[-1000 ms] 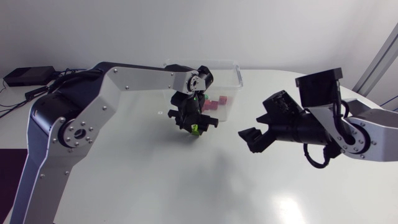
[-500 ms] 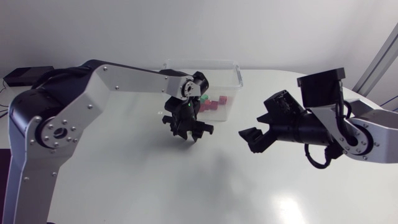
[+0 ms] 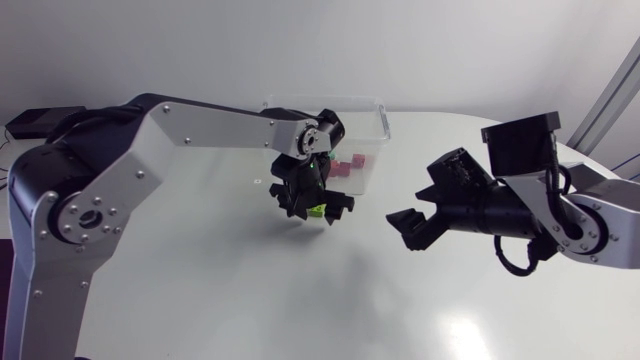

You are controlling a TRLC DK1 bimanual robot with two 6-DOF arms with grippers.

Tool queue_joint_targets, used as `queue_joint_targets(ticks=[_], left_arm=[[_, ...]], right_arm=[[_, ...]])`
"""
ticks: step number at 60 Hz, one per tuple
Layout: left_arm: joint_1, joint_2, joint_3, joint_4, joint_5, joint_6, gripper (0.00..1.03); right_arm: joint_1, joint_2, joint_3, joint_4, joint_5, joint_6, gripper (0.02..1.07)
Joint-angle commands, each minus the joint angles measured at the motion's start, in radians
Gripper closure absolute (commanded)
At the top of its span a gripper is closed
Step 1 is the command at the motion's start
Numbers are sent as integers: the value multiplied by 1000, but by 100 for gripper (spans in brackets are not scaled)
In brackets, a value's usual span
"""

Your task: Place the duplo bricks in the container

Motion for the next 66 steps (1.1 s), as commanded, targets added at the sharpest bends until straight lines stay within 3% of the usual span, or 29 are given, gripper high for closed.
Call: queue_joint_targets(ticks=[1,13,39,52,66], left_arm=[[1,69,84,-36,6,-43,23],[13,118,173,-80,-3,-71,23],[42,135,202,-99,-26,-82,26],[53,169,225,-106,-30,-79,59],[53,166,209,-106,-28,-77,61]], right_arm=[[9,-22,-4,-14,5,-2,11],[7,-36,-21,-14,5,-5,11],[1,-51,-35,-13,-5,-11,11],[-5,-52,-43,-14,-13,-20,11],[-8,-56,-41,-16,-16,-22,11]])
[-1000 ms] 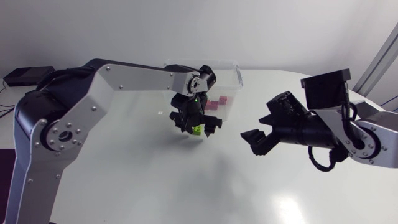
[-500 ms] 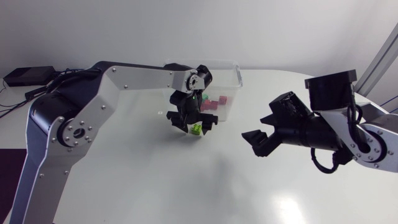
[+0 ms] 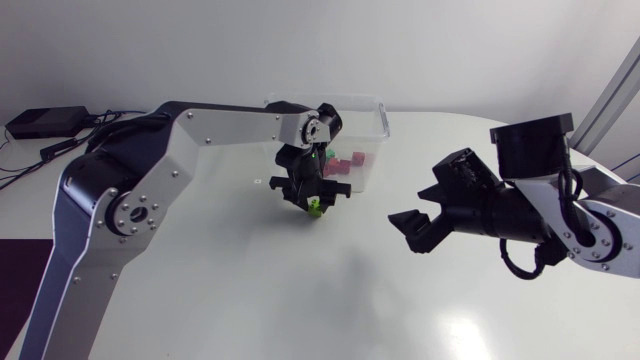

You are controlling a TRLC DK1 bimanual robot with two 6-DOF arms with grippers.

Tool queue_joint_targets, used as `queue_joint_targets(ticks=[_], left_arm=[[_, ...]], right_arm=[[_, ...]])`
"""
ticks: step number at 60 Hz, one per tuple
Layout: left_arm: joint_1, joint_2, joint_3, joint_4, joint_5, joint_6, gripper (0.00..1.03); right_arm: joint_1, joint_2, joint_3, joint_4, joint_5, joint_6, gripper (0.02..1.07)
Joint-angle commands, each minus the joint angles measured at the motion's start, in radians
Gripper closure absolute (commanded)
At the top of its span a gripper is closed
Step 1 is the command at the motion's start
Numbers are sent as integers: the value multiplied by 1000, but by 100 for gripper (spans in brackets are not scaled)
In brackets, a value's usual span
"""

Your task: Place the duplo bricks in the container

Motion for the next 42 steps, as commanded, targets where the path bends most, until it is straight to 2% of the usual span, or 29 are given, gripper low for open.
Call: queue_joint_targets(ticks=[1,21,34,42], left_arm=[[13,34,7,-17,-1,-20,61],[9,-107,-191,49,30,-10,71],[-22,-300,-340,120,24,11,71],[-27,-389,-336,130,13,34,71]], right_arm=[[-7,-12,-22,-13,-7,-14,11],[-7,-24,-33,-13,-7,-13,11],[-5,-29,-31,-14,-5,-13,11],[-5,-37,-30,-19,-5,-11,11]])
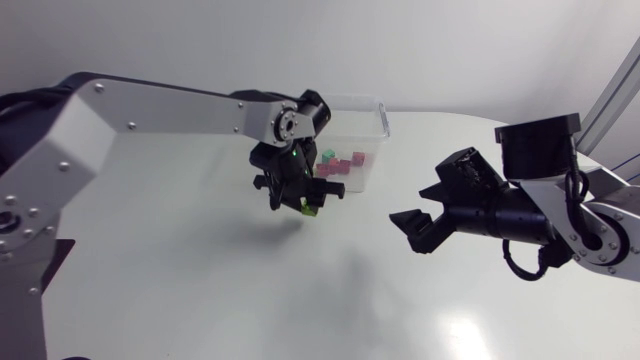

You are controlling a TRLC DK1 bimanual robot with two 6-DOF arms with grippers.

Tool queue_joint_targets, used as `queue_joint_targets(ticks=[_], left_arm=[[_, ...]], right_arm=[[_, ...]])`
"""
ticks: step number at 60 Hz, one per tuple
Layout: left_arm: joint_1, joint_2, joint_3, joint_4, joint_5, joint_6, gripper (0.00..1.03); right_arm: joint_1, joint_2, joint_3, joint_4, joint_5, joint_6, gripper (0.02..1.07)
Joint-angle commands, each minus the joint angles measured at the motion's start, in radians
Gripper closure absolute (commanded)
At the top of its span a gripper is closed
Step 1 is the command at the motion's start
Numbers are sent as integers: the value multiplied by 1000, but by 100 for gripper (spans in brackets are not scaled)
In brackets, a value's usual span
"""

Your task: Place the duplo bricks in the container

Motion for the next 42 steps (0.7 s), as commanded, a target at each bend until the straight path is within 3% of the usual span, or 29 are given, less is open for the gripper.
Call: queue_joint_targets(ticks=[1,24,42], left_arm=[[-8,-92,4,10,-9,23,71],[5,-129,280,-17,-79,84,71],[81,110,636,-13,-117,171,71]], right_arm=[[-5,-13,-23,-18,-5,-11,11],[-4,-24,-16,-34,-5,-8,11],[-5,-23,-11,-40,-2,-10,11]])
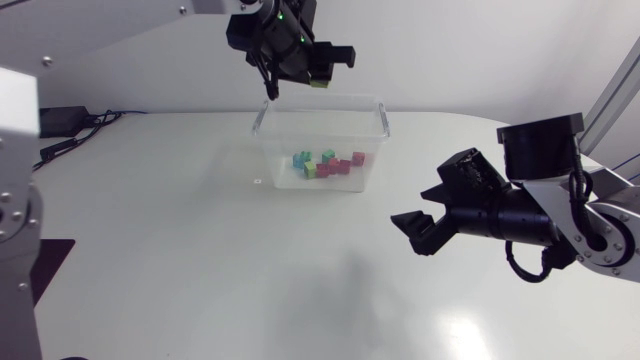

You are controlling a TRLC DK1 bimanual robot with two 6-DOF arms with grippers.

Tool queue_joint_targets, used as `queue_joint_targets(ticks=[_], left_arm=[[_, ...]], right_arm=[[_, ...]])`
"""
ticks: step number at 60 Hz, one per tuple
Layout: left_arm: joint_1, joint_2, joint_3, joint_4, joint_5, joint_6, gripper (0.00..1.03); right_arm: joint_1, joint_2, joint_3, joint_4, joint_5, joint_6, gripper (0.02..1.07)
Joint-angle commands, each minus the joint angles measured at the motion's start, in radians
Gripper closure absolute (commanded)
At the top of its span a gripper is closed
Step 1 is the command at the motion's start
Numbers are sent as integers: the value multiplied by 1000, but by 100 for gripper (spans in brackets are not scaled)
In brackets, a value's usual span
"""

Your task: Place the duplo bricks in the container

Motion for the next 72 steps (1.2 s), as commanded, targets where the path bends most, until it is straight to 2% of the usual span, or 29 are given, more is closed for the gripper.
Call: queue_joint_targets(ticks=[1,6,10,17,19,26,29,36,37,38,39,47,56,72], left_arm=[[26,122,102,-17,-12,31,71],[49,216,211,-46,-13,43,70],[69,332,375,-129,-13,51,69],[84,518,708,-346,-12,49,68],[90,604,875,-425,-12,35,67],[92,484,695,-431,13,-43,67],[92,464,675,-423,11,-51,65],[101,452,625,-422,14,-51,19],[102,450,617,-420,14,-51,13],[102,450,617,-420,14,-51,12],[104,447,609,-422,14,-51,5],[112,415,516,-398,73,-55,4],[125,326,408,-408,94,-55,4],[109,119,235,-400,89,-51,4]], right_arm=[[-5,-10,-11,-15,-2,-10,11],[-7,-8,-8,-16,0,-10,11],[-7,-10,-5,-19,3,-11,11],[-7,-13,-6,-25,3,-11,11],[-7,-16,-8,-27,3,-13,11],[-5,-18,-14,-30,4,-13,11],[-1,-15,-17,-30,6,-16,11],[13,-19,-10,-35,10,-13,11],[16,-22,-8,-38,10,-13,11],[16,-22,-8,-38,10,-13,11],[19,-25,-6,-39,12,-11,11],[28,-31,-2,-53,16,-11,11],[28,-48,0,-65,18,-11,11],[53,-85,1,-101,36,-4,11]])
